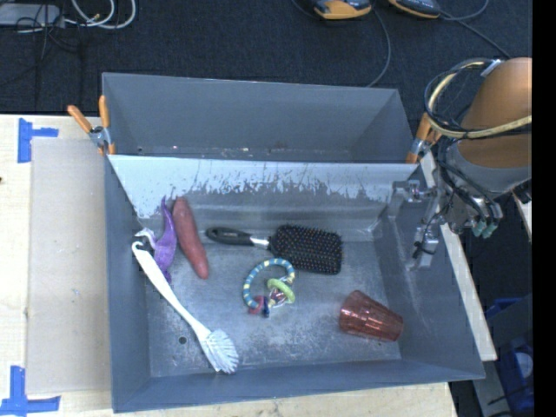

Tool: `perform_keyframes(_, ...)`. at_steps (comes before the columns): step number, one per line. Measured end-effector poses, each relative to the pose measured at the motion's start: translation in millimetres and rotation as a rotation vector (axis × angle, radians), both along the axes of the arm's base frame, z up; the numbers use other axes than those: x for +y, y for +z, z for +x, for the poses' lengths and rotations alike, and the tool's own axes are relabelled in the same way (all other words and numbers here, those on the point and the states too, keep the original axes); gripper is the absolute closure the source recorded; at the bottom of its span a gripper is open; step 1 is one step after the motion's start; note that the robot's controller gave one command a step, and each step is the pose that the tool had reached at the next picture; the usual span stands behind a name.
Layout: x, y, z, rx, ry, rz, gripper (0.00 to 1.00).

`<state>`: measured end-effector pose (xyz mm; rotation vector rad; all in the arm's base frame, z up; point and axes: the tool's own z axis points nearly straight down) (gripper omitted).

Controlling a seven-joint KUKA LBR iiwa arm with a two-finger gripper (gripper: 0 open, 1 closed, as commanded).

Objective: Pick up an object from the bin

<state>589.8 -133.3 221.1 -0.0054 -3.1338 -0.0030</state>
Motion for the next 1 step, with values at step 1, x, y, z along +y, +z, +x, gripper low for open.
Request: perform_keyframes(1,0.7,4.9,1.4,-0.007,0.003,-0.001,0.0)
